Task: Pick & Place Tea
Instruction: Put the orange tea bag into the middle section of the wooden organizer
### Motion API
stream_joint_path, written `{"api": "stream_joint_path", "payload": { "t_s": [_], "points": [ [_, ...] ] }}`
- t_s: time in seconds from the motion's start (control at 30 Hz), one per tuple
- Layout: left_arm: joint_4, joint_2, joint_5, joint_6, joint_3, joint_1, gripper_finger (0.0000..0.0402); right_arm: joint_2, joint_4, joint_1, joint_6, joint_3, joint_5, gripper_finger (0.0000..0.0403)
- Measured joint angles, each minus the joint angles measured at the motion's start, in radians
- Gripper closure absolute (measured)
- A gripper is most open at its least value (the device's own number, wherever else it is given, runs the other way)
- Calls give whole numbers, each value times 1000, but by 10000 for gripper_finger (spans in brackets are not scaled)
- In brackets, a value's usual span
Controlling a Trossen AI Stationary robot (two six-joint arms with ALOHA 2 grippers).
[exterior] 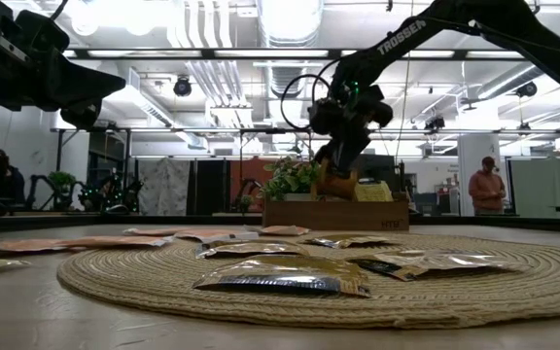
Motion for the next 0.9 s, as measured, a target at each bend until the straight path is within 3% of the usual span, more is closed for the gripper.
{"api": "stream_joint_path", "payload": {
  "t_s": [0.3, 0.9],
  "points": [
    [0, 0, 0, 0, 0, -1, 402, 0, 23, 5, 56, 0, 3, 386],
    [0, 0, 0, 0, 0, 0, 402, 0, 52, 8, 98, 4, 27, 292]
  ]
}}
